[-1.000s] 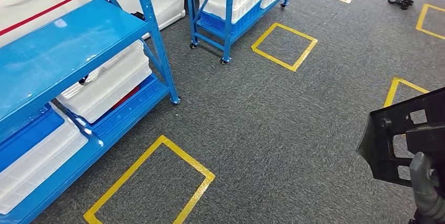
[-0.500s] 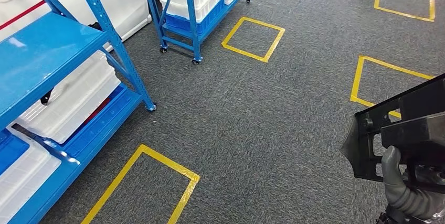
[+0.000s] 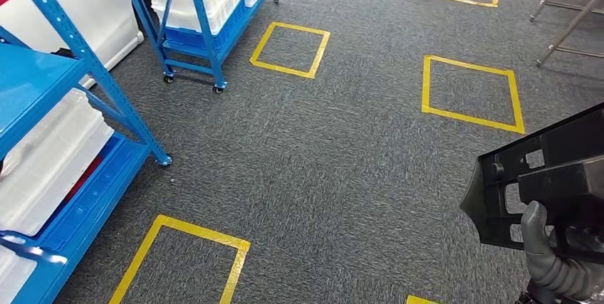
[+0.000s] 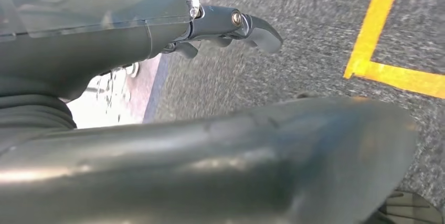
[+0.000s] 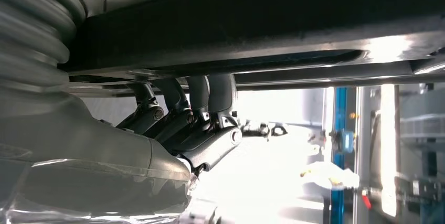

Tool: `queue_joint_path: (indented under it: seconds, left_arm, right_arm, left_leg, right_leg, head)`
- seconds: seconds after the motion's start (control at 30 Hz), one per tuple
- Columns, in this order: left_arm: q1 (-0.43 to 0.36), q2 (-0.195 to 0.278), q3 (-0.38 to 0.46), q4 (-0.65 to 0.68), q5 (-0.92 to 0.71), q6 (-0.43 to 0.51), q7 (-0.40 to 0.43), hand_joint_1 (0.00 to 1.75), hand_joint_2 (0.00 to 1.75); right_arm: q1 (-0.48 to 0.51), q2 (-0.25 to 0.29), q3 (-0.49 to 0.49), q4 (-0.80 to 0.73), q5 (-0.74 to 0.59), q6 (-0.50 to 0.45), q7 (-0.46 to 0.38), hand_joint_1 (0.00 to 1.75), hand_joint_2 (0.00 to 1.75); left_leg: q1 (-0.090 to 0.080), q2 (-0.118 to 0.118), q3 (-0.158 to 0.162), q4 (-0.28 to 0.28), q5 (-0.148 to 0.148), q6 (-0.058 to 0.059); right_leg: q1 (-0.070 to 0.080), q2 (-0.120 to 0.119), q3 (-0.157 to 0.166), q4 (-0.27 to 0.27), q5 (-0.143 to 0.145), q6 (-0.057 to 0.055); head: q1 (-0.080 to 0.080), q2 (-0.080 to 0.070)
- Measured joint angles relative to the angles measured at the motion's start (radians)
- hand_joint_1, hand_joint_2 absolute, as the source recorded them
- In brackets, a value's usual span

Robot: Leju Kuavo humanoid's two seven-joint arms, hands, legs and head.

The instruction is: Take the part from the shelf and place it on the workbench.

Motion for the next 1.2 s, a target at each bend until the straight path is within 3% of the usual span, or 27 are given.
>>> queue_joint_path:
  seconds: [0.1,0.17,0.23,0.3,0.37,0.43,0.47,0.5,0.53,0.6,0.67,0.73,0.77,0.83,0.87,0.9,0.97,1.0,1.07,1.13,1.2]
  left_arm:
    - [0.0,-0.006,-0.006,0.0,-0.001,0.0,0.001,0.0,0.0]
    - [-0.001,-0.008,-0.01,0.0,-0.001,0.0,0.001,0.0,0.0]
    - [-0.002,-0.009,-0.013,0.0,-0.001,-0.001,0.001,0.0,0.0]
    - [-0.002,-0.009,-0.014,0.0,-0.002,-0.001,0.001,0.0,0.0]
    - [0.0,-0.009,-0.014,0.001,-0.002,-0.003,0.002,0.0,0.0]
    - [0.001,-0.009,-0.014,0.002,-0.002,-0.008,0.006,0.0,0.0]
    - [0.001,-0.009,-0.015,0.002,-0.003,-0.011,0.008,0.0,0.0]
    - [0.001,-0.009,-0.016,0.003,-0.006,-0.014,0.012,0.0,0.0]
    - [0.001,-0.009,-0.018,0.003,-0.01,-0.016,0.018,0.0,0.0]
    - [0.001,-0.011,-0.025,0.004,-0.023,-0.016,0.033,0.0,0.0]
    - [-0.002,-0.015,-0.035,0.004,-0.038,-0.014,0.053,0.0,0.0]
    - [-0.007,-0.023,-0.047,0.005,-0.053,-0.013,0.077,0.0,0.0]
    - [-0.009,-0.028,-0.054,0.005,-0.061,-0.012,0.09,0.0,0.0]
    - [-0.008,-0.036,-0.067,0.005,-0.076,-0.009,0.114,0.0,0.0]
    - [-0.007,-0.038,-0.074,0.005,-0.081,-0.008,0.123,0.0,0.0]
    - [-0.007,-0.039,-0.079,0.005,-0.085,-0.007,0.13,0.0,0.0]
    - [-0.005,-0.04,-0.086,0.005,-0.086,-0.006,0.137,0.0,0.0]
    - [-0.005,-0.04,-0.089,0.005,-0.084,-0.006,0.137,0.0,0.0]
    - [-0.004,-0.04,-0.09,0.005,-0.078,-0.004,0.128,0.0,0.0]
    - [-0.002,-0.039,-0.09,0.005,-0.07,-0.002,0.114,0.0,0.0]
    - [0.0,-0.037,-0.09,0.005,-0.064,0.001,0.101,0.0,0.0]
  right_arm:
    - [0.0,-0.011,0.0,0.0,-0.002,-0.001,0.0,1.75,1.75]
    - [0.0,-0.016,0.001,0.0,-0.002,-0.003,-0.001,1.75,1.75]
    - [0.003,-0.017,0.002,0.0,-0.002,-0.006,-0.001,1.75,1.75]
    - [0.004,-0.018,0.002,-0.001,-0.002,-0.008,-0.002,1.75,1.75]
    - [0.003,-0.019,0.002,-0.002,-0.002,-0.009,-0.002,1.75,1.75]
    - [0.003,-0.019,0.003,-0.002,-0.002,-0.01,-0.002,1.75,1.75]
    - [0.004,-0.019,0.003,-0.002,-0.002,-0.011,-0.003,1.75,1.75]
    - [0.004,-0.02,0.004,-0.002,-0.002,-0.013,-0.003,1.75,1.75]
    - [0.004,-0.021,0.004,-0.002,-0.002,-0.016,-0.003,1.75,1.75]
    - [0.003,-0.024,0.006,-0.002,-0.001,-0.023,-0.002,1.75,1.75]
    - [0.0,-0.03,0.014,-0.001,0.002,-0.027,0.0,1.75,1.75]
    - [-0.007,-0.038,0.027,0.004,0.007,-0.025,0.005,1.75,1.75]
    - [-0.013,-0.043,0.033,0.008,0.011,-0.023,0.007,1.75,1.75]
    - [-0.037,-0.055,0.051,0.023,0.017,-0.02,0.013,1.75,1.75]
    - [-0.052,-0.062,0.061,0.032,0.019,-0.018,0.016,1.75,1.75]
    - [-0.067,-0.069,0.073,0.043,0.019,-0.017,0.019,1.75,1.75]
    - [-0.086,-0.082,0.092,0.065,0.019,-0.019,0.025,1.75,1.75]
    - [-0.093,-0.091,0.1,0.075,0.018,-0.024,0.028,1.75,1.75]
    - [-0.104,-0.111,0.111,0.09,0.015,-0.036,0.033,1.75,1.75]
    - [-0.108,-0.131,0.117,0.098,0.013,-0.049,0.034,1.75,1.75]
    - [-0.107,-0.149,0.12,0.103,0.013,-0.06,0.034,1.75,1.75]
  left_leg:
    - [-0.004,0.033,0.004,0.007,-0.009,-0.01]
    - [-0.009,0.049,0.009,0.009,-0.015,-0.02]
    - [-0.008,0.063,0.014,0.01,-0.02,-0.03]
    - [-0.003,0.027,0.002,0.043,-0.048,-0.042]
    - [0.001,-0.03,-0.046,0.155,-0.115,-0.049]
    - [0.002,-0.046,-0.107,0.287,-0.167,-0.051]
    - [0.002,-0.047,-0.119,0.312,-0.166,-0.05]
    - [0.002,-0.049,-0.113,0.295,-0.143,-0.048]
    - [0.002,-0.055,-0.089,0.242,-0.106,-0.045]
    - [0.004,-0.098,-0.027,0.099,-0.039,-0.036]
    - [0.004,-0.131,0.001,0.026,-0.019,-0.029]
    - [0.002,-0.117,0.004,0.015,-0.017,-0.019]
    - [0.002,-0.105,0.007,0.007,-0.012,-0.012]
    - [0.004,-0.074,0.012,-0.008,0.0,0.001]
    - [0.002,-0.059,0.011,-0.011,0.003,0.005]
    - [0.0,-0.044,0.009,-0.011,0.004,0.007]
    - [-0.002,-0.015,0.005,-0.01,0.003,0.006]
    - [-0.002,-0.002,0.005,-0.009,0.002,0.005]
    - [-0.001,0.021,0.006,-0.003,-0.004,0.0]
    - [-0.006,0.038,0.008,0.005,-0.013,-0.011]
    - [-0.01,0.054,0.01,0.009,-0.019,-0.021]
  right_leg:
    - [0.005,-0.059,0.118,-0.2,0.072,-0.009]
    - [0.012,-0.077,0.142,-0.248,0.076,-0.023]
    - [0.012,-0.054,0.139,-0.25,0.081,-0.036]
    - [0.008,-0.031,0.137,-0.256,0.088,-0.05]
    - [0.008,-0.01,0.132,-0.258,0.094,-0.06]
    - [0.01,0.016,0.128,-0.256,0.096,-0.063]
    - [0.011,0.03,0.127,-0.255,0.096,-0.064]
    - [0.012,0.045,0.127,-0.254,0.097,-0.064]
    - [0.012,0.06,0.128,-0.252,0.097,-0.063]
    - [0.012,0.086,0.126,-0.247,0.097,-0.059]
    - [0.009,0.11,0.119,-0.246,0.101,-0.047]
    - [0.005,0.131,0.112,-0.25,0.109,-0.031]
    - [0.005,0.122,0.109,-0.247,0.108,-0.026]
    - [0.008,0.068,0.082,-0.196,0.072,-0.018]
    - [0.008,0.034,0.057,-0.141,0.038,-0.015]
    - [0.007,0.016,0.027,-0.075,0.004,-0.011]
    - [0.001,0.005,-0.011,0.013,-0.024,-0.003]
    - [-0.002,0.001,-0.005,0.008,-0.012,0.0]
    - [-0.005,-0.025,0.062,-0.109,0.047,0.003]
    - [0.001,-0.067,0.124,-0.223,0.082,-0.006]
    - [0.01,-0.073,0.132,-0.247,0.082,-0.019]
  head:
    - [0.0,0.0]
    - [0.0,0.0]
    - [0.0,0.0]
    - [0.0,0.0]
    - [0.0,0.0]
    - [0.0,0.0]
    - [0.0,0.0]
    - [0.0,0.0]
    - [0.0,0.0]
    - [0.0,0.0]
    - [0.0,0.0]
    - [0.0,0.0]
    - [0.0,0.0]
    - [0.0,0.0]
    - [0.0,0.0]
    - [0.0,0.0]
    - [0.0,0.0]
    - [0.0,0.0]
    - [0.0,0.0]
    - [0.0,0.0]
    - [0.0,0.0]
